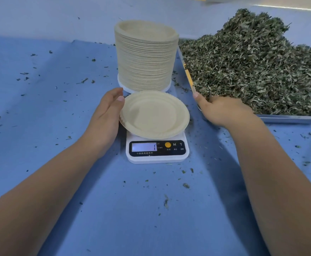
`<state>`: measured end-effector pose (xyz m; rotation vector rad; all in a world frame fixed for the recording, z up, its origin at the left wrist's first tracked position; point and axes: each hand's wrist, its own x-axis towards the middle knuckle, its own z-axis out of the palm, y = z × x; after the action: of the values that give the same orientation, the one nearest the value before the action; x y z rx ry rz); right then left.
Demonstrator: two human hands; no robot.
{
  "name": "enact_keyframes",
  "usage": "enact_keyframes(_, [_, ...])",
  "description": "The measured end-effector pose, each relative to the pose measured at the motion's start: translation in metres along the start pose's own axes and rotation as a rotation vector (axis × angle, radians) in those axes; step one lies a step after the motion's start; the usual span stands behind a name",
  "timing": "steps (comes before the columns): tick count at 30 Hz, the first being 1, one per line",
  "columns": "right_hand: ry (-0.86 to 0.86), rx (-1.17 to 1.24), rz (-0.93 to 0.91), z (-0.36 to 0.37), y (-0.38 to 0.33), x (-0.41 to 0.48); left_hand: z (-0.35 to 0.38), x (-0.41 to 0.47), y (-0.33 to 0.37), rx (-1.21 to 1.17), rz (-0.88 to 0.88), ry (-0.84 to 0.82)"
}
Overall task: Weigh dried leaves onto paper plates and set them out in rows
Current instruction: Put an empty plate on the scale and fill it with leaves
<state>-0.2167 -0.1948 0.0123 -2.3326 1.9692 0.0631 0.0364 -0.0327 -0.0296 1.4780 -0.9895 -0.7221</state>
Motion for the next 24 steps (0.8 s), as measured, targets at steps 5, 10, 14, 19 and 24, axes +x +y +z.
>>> enact_keyframes(5, [0.113, 0.046, -0.117, 0.008, -0.013, -0.003, 0.000, 0.000, 0.003, 0.014, 0.001, 0.002])
enact_keyframes(10, [0.345, 0.097, -0.183, 0.015, -0.011, -0.010, -0.001, -0.002, 0.000, 0.111, 0.088, -0.002])
enact_keyframes(14, [0.521, 0.085, -0.313, 0.019, -0.003, -0.024, -0.001, -0.010, 0.011, 0.386, 0.387, 0.030])
enact_keyframes(19, [0.387, -0.011, -0.217, 0.032, 0.004, -0.028, 0.027, -0.044, 0.035, 0.787, 1.166, -0.281])
enact_keyframes(24, [0.452, -0.060, -0.257, 0.035, 0.000, -0.028, 0.049, -0.060, 0.031, 1.138, 1.157, -0.369])
